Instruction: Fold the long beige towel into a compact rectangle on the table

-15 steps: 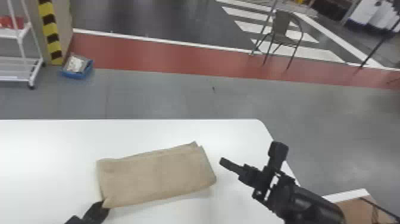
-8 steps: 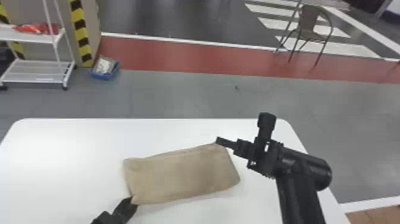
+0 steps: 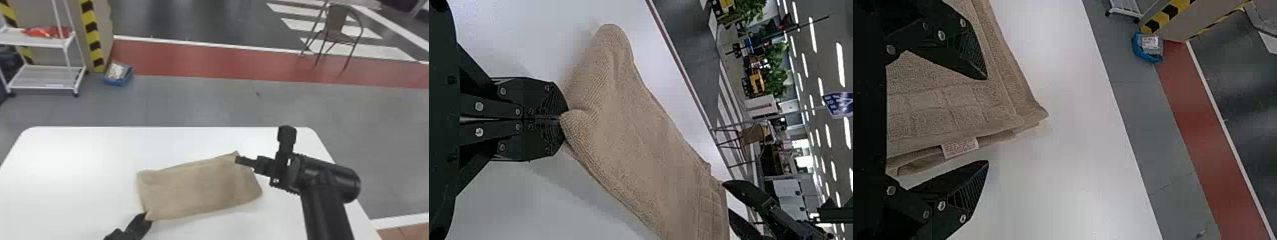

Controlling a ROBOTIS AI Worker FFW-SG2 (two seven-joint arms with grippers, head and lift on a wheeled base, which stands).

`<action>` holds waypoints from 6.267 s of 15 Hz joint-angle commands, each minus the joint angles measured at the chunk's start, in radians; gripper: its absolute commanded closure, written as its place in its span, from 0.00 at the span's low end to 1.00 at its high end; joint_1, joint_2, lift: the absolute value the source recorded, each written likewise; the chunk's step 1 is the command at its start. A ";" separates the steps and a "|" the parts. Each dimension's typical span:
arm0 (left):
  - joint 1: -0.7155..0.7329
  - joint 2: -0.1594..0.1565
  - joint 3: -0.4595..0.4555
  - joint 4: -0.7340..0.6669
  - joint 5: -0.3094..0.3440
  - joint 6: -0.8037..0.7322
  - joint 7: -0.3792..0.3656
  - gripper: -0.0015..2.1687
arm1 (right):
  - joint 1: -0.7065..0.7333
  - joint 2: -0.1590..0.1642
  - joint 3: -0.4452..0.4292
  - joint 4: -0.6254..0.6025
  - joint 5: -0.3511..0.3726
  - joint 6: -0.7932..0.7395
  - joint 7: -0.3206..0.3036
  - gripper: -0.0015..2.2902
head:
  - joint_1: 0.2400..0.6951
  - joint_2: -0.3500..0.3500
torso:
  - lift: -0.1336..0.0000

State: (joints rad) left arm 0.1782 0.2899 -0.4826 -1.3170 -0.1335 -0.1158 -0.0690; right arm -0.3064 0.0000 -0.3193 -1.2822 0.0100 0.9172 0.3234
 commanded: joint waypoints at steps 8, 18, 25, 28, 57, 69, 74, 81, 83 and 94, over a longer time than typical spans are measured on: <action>0.007 0.002 0.007 0.001 -0.001 -0.011 0.000 0.80 | -0.034 0.001 0.011 0.041 0.041 0.021 0.002 0.21 | 1.00 0.19 | 1.00; 0.007 0.005 0.009 0.002 -0.001 -0.017 0.000 0.80 | -0.059 0.001 0.022 0.072 0.056 0.015 0.000 0.33 | 1.00 0.19 | 1.00; 0.007 0.008 0.009 0.004 -0.001 -0.023 0.000 0.80 | -0.060 0.001 0.022 0.078 0.059 0.015 0.003 0.54 | 1.00 0.19 | 1.00; 0.007 0.012 0.012 0.004 -0.001 -0.023 -0.002 0.80 | -0.048 0.001 0.019 0.021 -0.015 0.009 0.012 0.54 | 1.00 0.20 | 1.00; 0.014 0.026 0.015 -0.013 -0.040 -0.017 -0.064 0.80 | -0.060 0.001 0.023 0.075 0.054 0.039 0.036 0.02 | 1.00 0.21 | 1.00; 0.029 0.025 0.015 -0.021 -0.049 -0.020 -0.060 0.80 | -0.089 -0.002 0.035 0.199 0.165 -0.050 0.012 0.36 | 1.00 0.18 | 1.00; 0.047 0.029 0.018 -0.041 -0.058 -0.020 -0.061 0.80 | -0.034 0.001 0.002 0.126 0.094 -0.053 0.031 0.65 | 1.00 0.16 | 1.00; 0.132 0.066 0.013 -0.174 -0.129 -0.047 -0.091 0.80 | 0.164 0.000 -0.003 -0.287 -0.048 0.165 0.114 0.65 | 1.00 0.15 | 1.00; 0.152 0.068 0.001 -0.209 -0.159 -0.047 -0.117 0.80 | 0.199 0.000 0.002 -0.390 -0.048 0.242 0.129 0.65 | 1.00 0.13 | 1.00; 0.153 0.066 -0.022 -0.182 -0.172 -0.041 -0.103 0.80 | 0.334 0.001 0.273 -0.621 -0.042 0.355 0.203 0.65 | 1.00 0.24 | 1.00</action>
State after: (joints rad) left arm 0.3325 0.3582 -0.5070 -1.5024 -0.3064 -0.1569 -0.1717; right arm 0.0103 0.0000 -0.0873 -1.8774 -0.0548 1.2610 0.5216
